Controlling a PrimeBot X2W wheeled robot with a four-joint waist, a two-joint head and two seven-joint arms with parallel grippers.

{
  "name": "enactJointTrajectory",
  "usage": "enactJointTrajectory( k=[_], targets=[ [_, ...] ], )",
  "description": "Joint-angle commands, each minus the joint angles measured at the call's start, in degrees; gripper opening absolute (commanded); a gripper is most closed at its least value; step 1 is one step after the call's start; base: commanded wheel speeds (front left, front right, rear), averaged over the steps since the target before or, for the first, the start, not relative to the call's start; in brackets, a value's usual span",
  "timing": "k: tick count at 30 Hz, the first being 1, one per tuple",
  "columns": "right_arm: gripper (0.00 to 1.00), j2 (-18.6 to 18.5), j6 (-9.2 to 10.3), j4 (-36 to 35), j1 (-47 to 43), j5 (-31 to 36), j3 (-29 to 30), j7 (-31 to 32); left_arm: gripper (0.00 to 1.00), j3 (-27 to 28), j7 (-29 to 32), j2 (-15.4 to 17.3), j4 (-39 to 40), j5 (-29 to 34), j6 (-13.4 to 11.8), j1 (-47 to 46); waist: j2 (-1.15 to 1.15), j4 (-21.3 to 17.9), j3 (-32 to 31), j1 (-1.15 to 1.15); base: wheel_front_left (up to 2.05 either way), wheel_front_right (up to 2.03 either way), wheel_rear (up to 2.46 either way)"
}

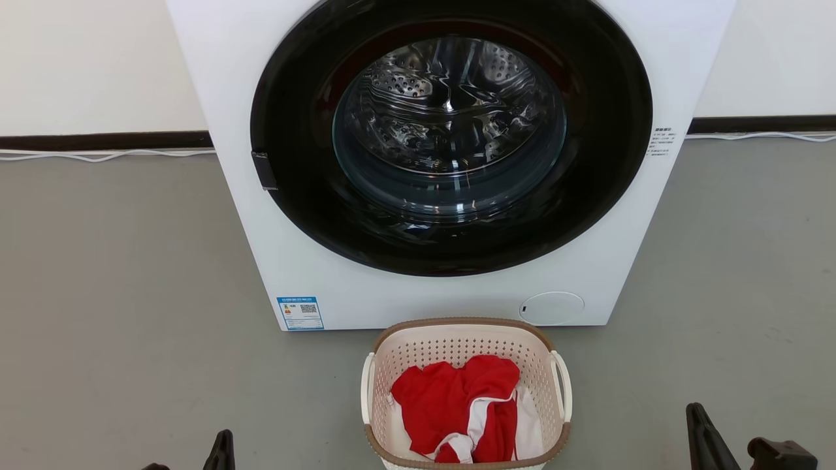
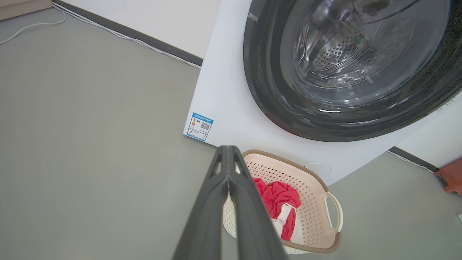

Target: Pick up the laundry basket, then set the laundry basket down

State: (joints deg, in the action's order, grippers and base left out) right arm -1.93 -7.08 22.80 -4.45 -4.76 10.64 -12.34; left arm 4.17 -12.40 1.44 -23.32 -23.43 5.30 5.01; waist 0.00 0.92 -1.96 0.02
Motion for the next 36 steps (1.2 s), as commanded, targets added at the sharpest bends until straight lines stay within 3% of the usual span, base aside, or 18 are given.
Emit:
enactJointTrajectory(
  k=[1, 36],
  targets=[
    [0.0, -0.56, -0.05, -1.83, 2.21, -2.02, -0.3, 0.62, 0.0, 0.33, 0.25, 0.31, 1.74, -1.74, 0.24, -2.26, 0.0, -0.01, 0.04, -0.01, 0.0, 0.0, 0.0],
    [0.0, -0.68, -0.16, -4.14, 4.76, -28.96, -1.64, 6.23, 0.0, 0.93, 6.08, 0.66, 4.16, -22.86, 0.85, -5.03, 0.0, -0.3, 0.7, -0.02, 0.0, 0.0, 0.0]
  ],
)
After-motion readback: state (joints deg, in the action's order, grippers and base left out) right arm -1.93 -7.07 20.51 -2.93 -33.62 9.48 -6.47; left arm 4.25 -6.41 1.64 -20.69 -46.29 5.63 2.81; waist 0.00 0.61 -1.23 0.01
